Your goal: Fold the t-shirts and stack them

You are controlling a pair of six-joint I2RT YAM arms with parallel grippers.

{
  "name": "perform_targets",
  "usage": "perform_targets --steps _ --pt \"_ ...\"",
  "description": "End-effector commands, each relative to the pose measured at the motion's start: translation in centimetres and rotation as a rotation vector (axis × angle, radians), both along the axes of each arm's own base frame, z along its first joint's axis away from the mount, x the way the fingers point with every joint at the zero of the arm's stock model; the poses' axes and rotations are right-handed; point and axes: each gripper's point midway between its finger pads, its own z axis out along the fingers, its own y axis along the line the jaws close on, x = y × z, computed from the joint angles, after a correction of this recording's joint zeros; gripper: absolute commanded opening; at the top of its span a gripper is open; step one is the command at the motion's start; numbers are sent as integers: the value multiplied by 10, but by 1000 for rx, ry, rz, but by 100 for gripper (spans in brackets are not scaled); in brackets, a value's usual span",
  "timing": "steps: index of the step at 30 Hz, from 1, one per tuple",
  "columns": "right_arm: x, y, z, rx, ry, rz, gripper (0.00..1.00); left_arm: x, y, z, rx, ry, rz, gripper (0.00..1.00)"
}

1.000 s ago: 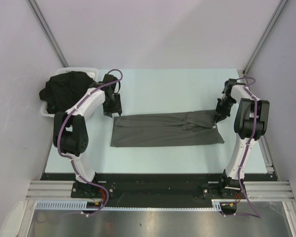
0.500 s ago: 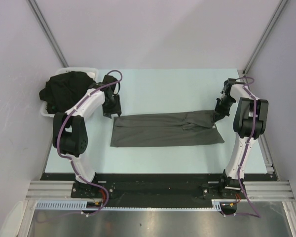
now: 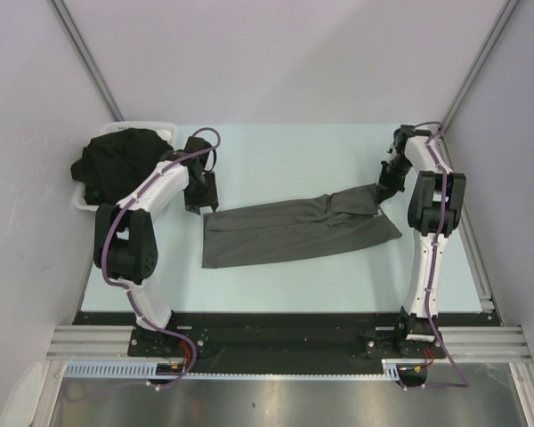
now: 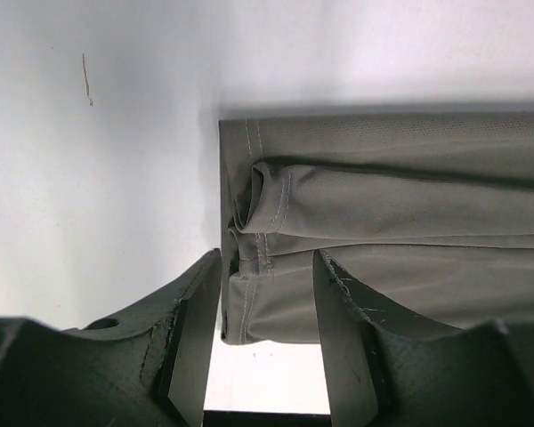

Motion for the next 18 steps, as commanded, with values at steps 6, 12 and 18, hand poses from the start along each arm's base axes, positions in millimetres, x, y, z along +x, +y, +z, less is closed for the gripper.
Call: perform_targets --steps 6,12,18 --pt "97 11 -3 -5 -290 26 0 4 2 19 13 -57 -12 51" --pt "132 9 10 -18 -396 13 0 1 4 19 23 -44 -17 51" --pt "159 20 14 47 -495 -17 0 -6 4 18 20 -28 -18 51"
